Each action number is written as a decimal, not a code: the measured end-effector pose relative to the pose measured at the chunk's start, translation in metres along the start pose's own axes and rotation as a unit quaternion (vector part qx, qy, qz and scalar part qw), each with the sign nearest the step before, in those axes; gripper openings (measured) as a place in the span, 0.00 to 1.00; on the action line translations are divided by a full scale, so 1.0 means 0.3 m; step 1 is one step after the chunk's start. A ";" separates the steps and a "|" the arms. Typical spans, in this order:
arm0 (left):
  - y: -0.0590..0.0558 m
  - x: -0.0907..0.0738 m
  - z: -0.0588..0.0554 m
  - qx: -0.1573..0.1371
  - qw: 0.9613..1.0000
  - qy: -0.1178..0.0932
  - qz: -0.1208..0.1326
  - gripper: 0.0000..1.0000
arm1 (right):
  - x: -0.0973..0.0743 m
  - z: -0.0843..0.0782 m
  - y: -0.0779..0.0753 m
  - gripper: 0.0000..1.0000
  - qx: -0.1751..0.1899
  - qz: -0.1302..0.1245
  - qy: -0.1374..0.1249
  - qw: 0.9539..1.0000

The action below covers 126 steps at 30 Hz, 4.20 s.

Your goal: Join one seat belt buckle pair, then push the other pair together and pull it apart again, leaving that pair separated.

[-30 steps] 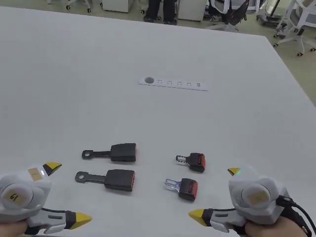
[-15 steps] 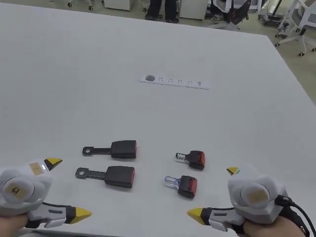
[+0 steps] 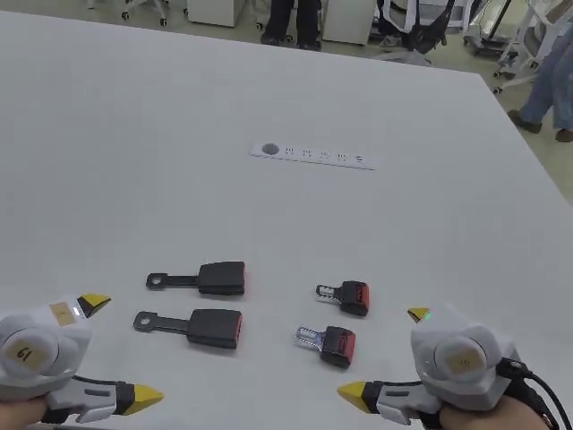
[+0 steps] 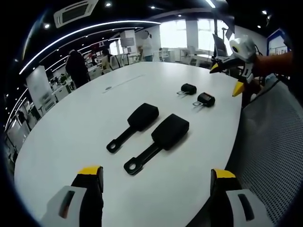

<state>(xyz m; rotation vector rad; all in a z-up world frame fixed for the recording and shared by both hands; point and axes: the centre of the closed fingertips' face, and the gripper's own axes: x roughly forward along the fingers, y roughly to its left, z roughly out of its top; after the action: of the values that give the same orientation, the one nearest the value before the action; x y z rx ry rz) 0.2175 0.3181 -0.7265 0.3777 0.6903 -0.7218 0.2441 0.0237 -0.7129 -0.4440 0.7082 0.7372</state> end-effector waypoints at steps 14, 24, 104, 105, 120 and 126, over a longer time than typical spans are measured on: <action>-0.025 0.006 0.021 0.040 0.998 0.017 -0.040 0.83 | 0.004 0.014 0.005 0.80 -0.022 0.017 0.001 1.000; -0.025 0.083 0.083 0.088 0.992 0.026 -0.083 0.66 | 0.057 0.008 0.023 0.66 -0.041 0.042 0.008 0.998; -0.082 0.333 0.096 0.274 0.928 0.111 -0.227 0.33 | 0.261 -0.051 0.067 0.32 -0.249 0.244 0.113 0.930; -0.082 0.333 0.096 0.272 0.929 0.111 -0.226 0.33 | 0.262 -0.051 0.067 0.32 -0.250 0.244 0.115 0.930; -0.080 0.337 0.096 0.268 0.929 0.122 -0.225 0.33 | 0.262 -0.044 0.076 0.32 -0.262 0.234 0.140 0.926; -0.084 0.335 0.098 0.266 0.930 0.124 -0.224 0.33 | 0.279 -0.028 0.096 0.32 -0.258 0.232 0.135 0.928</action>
<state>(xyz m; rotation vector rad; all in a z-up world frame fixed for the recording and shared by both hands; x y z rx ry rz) 0.2674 0.2373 -0.7768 0.8342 0.8257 -1.3196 0.2635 0.0757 -0.7824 -0.8865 0.8895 1.3394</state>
